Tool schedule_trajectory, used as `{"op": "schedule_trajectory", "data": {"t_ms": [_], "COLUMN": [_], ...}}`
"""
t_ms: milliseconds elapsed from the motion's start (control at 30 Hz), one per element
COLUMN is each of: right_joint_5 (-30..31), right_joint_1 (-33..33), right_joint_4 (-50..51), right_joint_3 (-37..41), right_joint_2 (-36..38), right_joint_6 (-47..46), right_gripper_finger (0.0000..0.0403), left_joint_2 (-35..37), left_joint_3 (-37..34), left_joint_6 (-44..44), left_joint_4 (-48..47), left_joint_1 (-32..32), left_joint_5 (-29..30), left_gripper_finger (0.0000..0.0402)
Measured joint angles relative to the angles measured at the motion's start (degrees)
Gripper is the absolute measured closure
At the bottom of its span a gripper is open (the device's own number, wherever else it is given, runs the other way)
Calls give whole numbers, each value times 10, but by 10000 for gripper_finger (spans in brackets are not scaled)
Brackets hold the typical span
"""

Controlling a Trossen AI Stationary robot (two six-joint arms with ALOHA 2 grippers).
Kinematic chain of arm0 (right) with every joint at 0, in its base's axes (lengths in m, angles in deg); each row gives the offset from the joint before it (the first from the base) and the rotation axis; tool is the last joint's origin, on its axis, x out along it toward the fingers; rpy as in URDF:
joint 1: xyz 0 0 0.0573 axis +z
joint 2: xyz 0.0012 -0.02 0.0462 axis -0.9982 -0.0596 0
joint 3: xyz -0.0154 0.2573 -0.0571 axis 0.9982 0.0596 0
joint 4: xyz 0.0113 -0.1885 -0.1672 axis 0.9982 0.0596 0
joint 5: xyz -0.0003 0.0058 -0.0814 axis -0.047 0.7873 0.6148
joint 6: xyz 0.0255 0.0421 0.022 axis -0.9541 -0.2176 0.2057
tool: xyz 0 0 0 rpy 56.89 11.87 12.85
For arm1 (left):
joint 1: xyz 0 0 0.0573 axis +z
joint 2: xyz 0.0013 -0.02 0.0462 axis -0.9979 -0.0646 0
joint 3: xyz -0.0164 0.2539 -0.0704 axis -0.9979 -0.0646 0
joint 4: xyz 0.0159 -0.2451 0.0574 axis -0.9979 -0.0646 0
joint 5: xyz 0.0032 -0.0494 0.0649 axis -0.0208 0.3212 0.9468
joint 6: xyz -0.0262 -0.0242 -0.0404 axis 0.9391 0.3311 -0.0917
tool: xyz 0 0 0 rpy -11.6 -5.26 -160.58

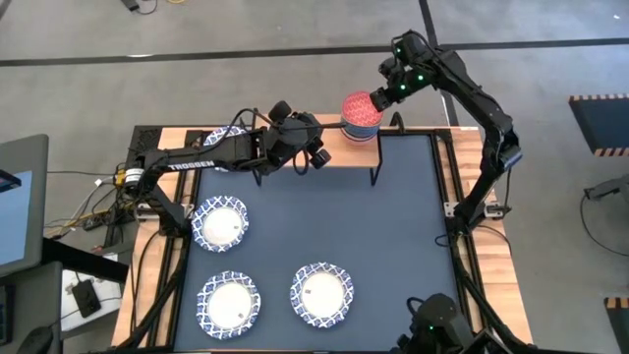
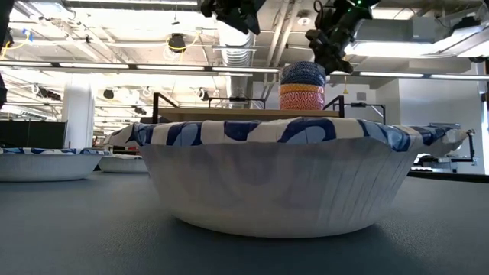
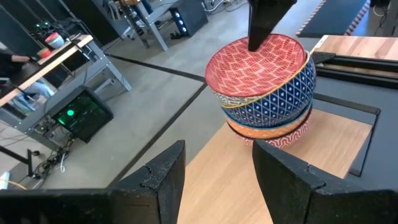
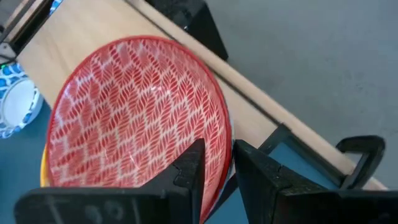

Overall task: Place and stack bowls onto a shelf
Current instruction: Stack the red bowl on top of the yellow bowl on the shelf

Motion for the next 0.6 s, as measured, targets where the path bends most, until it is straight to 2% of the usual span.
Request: {"op": "schedule_trajectory", "data": {"t_ms": [267, 433, 600], "right_joint_5": [-3, -40, -43], "right_joint_1": [2, 1, 5], "right_joint_4": [-4, 7, 16], "right_joint_3": [0, 0, 0], "right_joint_2": [5, 6, 5], "right_joint_6": [-15, -19, -15], "right_gripper_finger": [289, 279, 274], "left_joint_2": [0, 0, 0], "left_joint_3": [0, 0, 0], "left_joint_6": [0, 0, 0], "left_joint_4": [1, 1, 0], "left_joint_1": [2, 5, 7], "left_joint_5": [0, 0, 0], "left_gripper_finger": [229, 229, 229]}}
